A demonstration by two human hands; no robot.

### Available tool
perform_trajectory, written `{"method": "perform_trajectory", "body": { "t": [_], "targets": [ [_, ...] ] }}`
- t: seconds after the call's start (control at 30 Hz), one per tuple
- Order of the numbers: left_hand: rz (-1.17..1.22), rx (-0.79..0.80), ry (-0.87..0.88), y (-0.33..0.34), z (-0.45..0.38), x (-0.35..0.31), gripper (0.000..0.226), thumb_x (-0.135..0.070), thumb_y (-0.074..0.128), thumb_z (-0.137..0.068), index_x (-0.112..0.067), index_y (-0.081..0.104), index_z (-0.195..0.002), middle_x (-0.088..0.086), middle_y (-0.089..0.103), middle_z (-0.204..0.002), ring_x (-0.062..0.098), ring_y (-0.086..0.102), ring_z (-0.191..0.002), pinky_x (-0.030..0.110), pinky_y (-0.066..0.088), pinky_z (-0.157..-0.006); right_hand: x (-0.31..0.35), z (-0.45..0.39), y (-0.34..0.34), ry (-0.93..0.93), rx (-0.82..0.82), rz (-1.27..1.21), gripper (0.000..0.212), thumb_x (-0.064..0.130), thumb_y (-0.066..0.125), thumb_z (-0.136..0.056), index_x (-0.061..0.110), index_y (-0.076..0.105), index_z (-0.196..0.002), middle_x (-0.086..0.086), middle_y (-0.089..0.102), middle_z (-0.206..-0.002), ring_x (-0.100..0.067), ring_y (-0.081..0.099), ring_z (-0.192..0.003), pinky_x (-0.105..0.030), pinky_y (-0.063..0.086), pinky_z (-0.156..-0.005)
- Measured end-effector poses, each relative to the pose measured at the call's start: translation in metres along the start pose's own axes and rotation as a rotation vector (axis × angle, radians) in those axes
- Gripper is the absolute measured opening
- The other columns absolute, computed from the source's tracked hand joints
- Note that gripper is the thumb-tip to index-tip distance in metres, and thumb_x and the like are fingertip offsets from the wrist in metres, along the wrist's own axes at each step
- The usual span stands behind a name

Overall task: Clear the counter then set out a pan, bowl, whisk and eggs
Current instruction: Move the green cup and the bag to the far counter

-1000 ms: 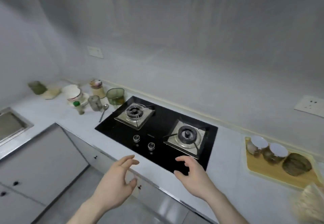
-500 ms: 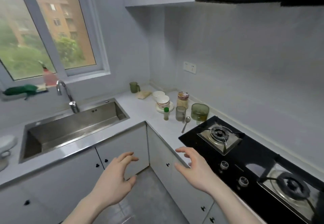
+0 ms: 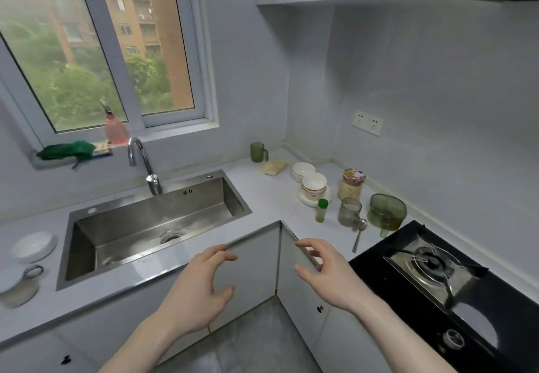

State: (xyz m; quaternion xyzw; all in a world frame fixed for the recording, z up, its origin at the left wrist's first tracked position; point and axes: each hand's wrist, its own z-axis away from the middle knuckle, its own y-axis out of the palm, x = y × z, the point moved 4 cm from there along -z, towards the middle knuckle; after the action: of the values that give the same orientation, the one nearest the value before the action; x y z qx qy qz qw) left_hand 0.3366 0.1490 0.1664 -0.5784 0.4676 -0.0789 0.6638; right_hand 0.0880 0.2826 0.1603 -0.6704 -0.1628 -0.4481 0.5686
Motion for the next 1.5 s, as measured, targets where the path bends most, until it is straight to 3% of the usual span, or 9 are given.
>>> {"method": "perform_trajectory", "body": {
  "t": [0.1, 0.23, 0.4, 0.53, 0.7, 0.87, 1.13, 1.37, 1.5],
  "targets": [
    [-0.039, 0.0, -0.014, -0.004, -0.041, 0.017, 0.048, -0.038, 0.067, -0.084, -0.044, 0.051, -0.129, -0.028, 0.033, -0.15, 0.001, 0.036, -0.137, 0.018, 0.031, -0.109, -0.001, -0.049, 0.003, -0.009, 0.003, -0.021, 0.042, 0.044, 0.065, -0.088, 0.049, 0.052, -0.129, 0.033, 0.045, -0.133, 0.003, 0.046, -0.126, -0.032, 0.046, -0.107],
    [-0.031, 0.017, -0.065, -0.003, -0.102, 0.042, 0.047, -0.033, 0.065, -0.084, -0.046, 0.051, -0.127, -0.028, 0.032, -0.151, 0.0, 0.037, -0.133, 0.005, 0.029, -0.094, -0.006, -0.12, 0.004, -0.009, 0.026, -0.033, 0.043, 0.04, 0.065, -0.09, 0.047, 0.052, -0.13, 0.029, 0.046, -0.134, 0.0, 0.048, -0.126, -0.028, 0.045, -0.107],
    [-0.055, 0.012, -0.092, -0.012, -0.198, 0.058, 0.046, -0.038, 0.064, -0.086, -0.047, 0.049, -0.128, -0.029, 0.032, -0.151, 0.002, 0.037, -0.138, 0.021, 0.033, -0.107, -0.005, -0.217, -0.012, -0.006, 0.064, -0.032, 0.042, 0.039, 0.064, -0.091, 0.045, 0.052, -0.131, 0.027, 0.045, -0.135, 0.0, 0.046, -0.126, -0.025, 0.043, -0.105],
    [-0.07, 0.059, -0.089, -0.006, -0.26, 0.073, 0.044, -0.037, 0.064, -0.087, -0.044, 0.051, -0.129, -0.025, 0.034, -0.152, 0.007, 0.039, -0.137, 0.019, 0.033, -0.103, -0.011, -0.279, -0.019, 0.026, 0.053, -0.024, 0.043, 0.037, 0.066, -0.091, 0.042, 0.053, -0.131, 0.024, 0.047, -0.134, -0.004, 0.049, -0.124, -0.029, 0.045, -0.105],
    [-0.103, 0.113, -0.072, 0.004, -0.334, 0.102, 0.049, -0.038, 0.062, -0.087, -0.038, 0.051, -0.135, -0.02, 0.035, -0.154, 0.007, 0.038, -0.139, 0.023, 0.034, -0.111, -0.023, -0.339, -0.019, 0.054, 0.082, -0.001, 0.044, 0.036, 0.066, -0.091, 0.04, 0.052, -0.133, 0.021, 0.047, -0.135, -0.005, 0.049, -0.125, -0.028, 0.045, -0.104],
    [-0.091, 0.193, -0.081, 0.014, -0.43, 0.142, 0.051, -0.036, 0.063, -0.081, -0.038, 0.053, -0.132, -0.016, 0.038, -0.151, 0.011, 0.044, -0.136, 0.029, 0.04, -0.109, -0.039, -0.415, -0.013, 0.121, 0.073, 0.009, 0.044, 0.036, 0.066, -0.092, 0.041, 0.052, -0.133, 0.02, 0.046, -0.136, -0.003, 0.05, -0.123, -0.03, 0.046, -0.104],
    [-0.135, 0.337, -0.107, 0.04, -0.587, 0.206, 0.055, -0.03, 0.065, -0.085, -0.029, 0.051, -0.138, -0.005, 0.03, -0.158, 0.017, 0.047, -0.134, 0.03, 0.041, -0.107, -0.058, -0.538, 0.021, 0.256, 0.085, 0.048, 0.052, 0.034, 0.064, -0.092, 0.035, 0.047, -0.142, 0.013, 0.045, -0.143, -0.008, 0.053, -0.121, -0.023, 0.047, -0.093],
    [-0.179, 0.429, -0.122, 0.088, -0.722, 0.233, 0.063, -0.024, 0.06, -0.087, -0.014, 0.041, -0.146, 0.005, 0.016, -0.162, 0.028, 0.051, -0.131, 0.035, 0.044, -0.105, -0.079, -0.594, 0.027, 0.335, 0.046, 0.017, 0.05, 0.032, 0.062, -0.093, 0.034, 0.047, -0.141, 0.013, 0.044, -0.141, -0.008, 0.053, -0.121, -0.02, 0.046, -0.085],
    [-0.252, 0.485, -0.119, 0.115, -0.771, 0.24, 0.053, -0.02, 0.058, -0.087, -0.005, 0.045, -0.136, 0.012, 0.009, -0.161, 0.032, 0.058, -0.121, 0.04, 0.049, -0.099, -0.091, -0.607, 0.025, 0.371, 0.027, 0.031, 0.051, 0.031, 0.062, -0.094, 0.034, 0.046, -0.142, 0.013, 0.043, -0.142, -0.009, 0.053, -0.123, -0.021, 0.047, -0.088]
  ]
}}
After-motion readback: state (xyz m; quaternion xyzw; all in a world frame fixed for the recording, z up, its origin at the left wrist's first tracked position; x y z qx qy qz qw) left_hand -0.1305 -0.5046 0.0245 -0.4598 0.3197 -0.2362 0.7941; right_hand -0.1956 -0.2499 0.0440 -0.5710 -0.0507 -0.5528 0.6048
